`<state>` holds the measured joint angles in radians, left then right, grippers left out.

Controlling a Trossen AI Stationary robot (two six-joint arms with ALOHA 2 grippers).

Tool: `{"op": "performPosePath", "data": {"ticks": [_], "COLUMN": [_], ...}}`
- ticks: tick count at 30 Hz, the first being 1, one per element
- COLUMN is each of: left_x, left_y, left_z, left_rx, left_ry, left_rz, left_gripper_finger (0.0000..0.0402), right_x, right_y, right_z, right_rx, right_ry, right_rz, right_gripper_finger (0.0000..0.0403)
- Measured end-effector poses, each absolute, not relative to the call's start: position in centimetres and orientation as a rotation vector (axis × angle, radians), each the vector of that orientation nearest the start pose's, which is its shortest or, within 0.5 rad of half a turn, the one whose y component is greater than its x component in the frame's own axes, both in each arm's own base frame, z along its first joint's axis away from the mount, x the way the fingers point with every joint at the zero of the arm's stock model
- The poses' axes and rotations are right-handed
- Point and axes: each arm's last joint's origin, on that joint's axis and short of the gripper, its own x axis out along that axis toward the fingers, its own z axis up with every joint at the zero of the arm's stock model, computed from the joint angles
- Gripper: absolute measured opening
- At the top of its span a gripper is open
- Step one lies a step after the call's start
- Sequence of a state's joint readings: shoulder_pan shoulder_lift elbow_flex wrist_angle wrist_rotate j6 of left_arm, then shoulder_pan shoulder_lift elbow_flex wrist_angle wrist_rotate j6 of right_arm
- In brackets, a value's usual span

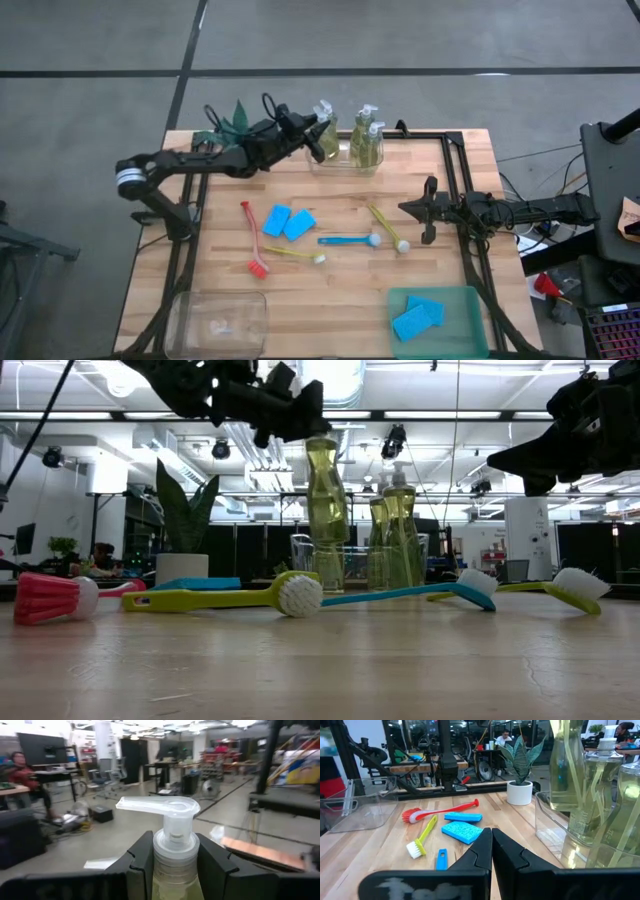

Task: Pick & Place Kitchen Sink Supplies
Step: Put the liquid detergent into the top transparent bin

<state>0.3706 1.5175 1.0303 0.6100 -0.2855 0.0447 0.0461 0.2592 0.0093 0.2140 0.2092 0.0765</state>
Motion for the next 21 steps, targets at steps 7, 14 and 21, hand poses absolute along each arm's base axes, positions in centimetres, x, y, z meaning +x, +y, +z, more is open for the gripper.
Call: {"op": "performPosePath", "data": {"ticks": [7, 14, 21], "left_x": [32.7, 33.3, 34.2], "left_y": [13.5, 13.7, 14.0], "left_z": [30.2, 29.2, 27.1], "left_rx": [0.076, 0.061, 0.052], "left_ry": [-0.045, -0.02, 0.038], "left_rz": [0.687, 0.685, 0.68], "left_gripper_finger": [0.0113, 0.0108, 0.0114], "right_x": [11.3, 11.3, 11.3], "right_y": [-0.1, -0.1, -0.1], "right_z": [16.5, 16.5, 16.5], "right_rx": [0.072, 0.072, 0.072], "right_ry": [0.029, 0.029, 0.029], "right_rz": [-0.165, -0.164, -0.164], "right_gripper_finger": [0.0009, 0.0009, 0.0009]}}
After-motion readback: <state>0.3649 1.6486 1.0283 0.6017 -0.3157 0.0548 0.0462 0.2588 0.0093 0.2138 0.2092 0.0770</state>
